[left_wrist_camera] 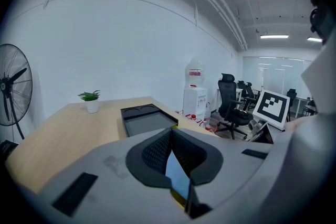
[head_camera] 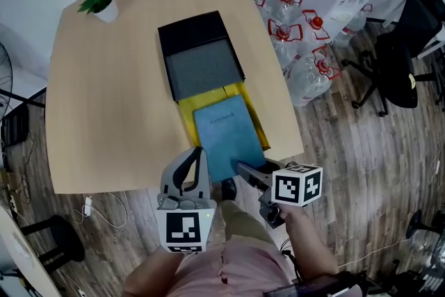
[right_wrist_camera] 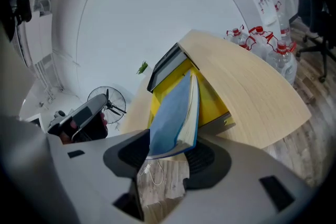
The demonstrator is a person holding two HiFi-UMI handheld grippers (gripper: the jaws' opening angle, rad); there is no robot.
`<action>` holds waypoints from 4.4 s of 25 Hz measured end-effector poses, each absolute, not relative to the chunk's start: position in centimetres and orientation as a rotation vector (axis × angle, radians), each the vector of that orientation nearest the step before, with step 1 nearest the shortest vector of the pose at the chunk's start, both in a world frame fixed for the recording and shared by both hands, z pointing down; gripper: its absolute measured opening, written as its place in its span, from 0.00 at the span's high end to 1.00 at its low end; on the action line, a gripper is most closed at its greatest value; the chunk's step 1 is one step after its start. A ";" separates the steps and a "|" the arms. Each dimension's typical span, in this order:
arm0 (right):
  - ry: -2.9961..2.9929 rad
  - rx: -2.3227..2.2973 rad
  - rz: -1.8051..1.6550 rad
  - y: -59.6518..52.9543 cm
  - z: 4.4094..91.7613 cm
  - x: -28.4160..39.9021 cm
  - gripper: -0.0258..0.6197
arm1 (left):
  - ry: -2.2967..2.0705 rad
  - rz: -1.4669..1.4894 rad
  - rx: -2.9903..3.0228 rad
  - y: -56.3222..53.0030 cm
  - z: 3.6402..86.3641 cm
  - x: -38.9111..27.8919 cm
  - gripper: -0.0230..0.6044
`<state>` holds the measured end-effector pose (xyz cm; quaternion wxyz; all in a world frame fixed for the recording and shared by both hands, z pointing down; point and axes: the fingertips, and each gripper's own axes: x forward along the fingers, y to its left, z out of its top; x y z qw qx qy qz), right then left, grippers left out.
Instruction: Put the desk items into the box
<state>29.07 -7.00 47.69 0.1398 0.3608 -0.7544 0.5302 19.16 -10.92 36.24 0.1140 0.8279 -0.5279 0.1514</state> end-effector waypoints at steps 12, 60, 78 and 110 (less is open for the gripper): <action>-2.158 1.034 1.387 -4.8 47.6 30.6 0.62 | -1.522 0.455 2.474 -9.8 35.5 20.8 0.95; -2.196 1.109 1.023 -5.3 47.5 30.9 0.96 | -1.175 0.653 2.431 -4.2 45.0 27.0 0.95; -2.191 1.089 1.078 -7.5 48.1 29.6 0.96 | -1.152 0.666 2.407 -7.2 45.9 26.2 0.95; -2.580 1.348 0.479 -11.5 28.9 27.9 0.96 | -1.694 0.278 2.560 -11.0 26.2 19.9 0.95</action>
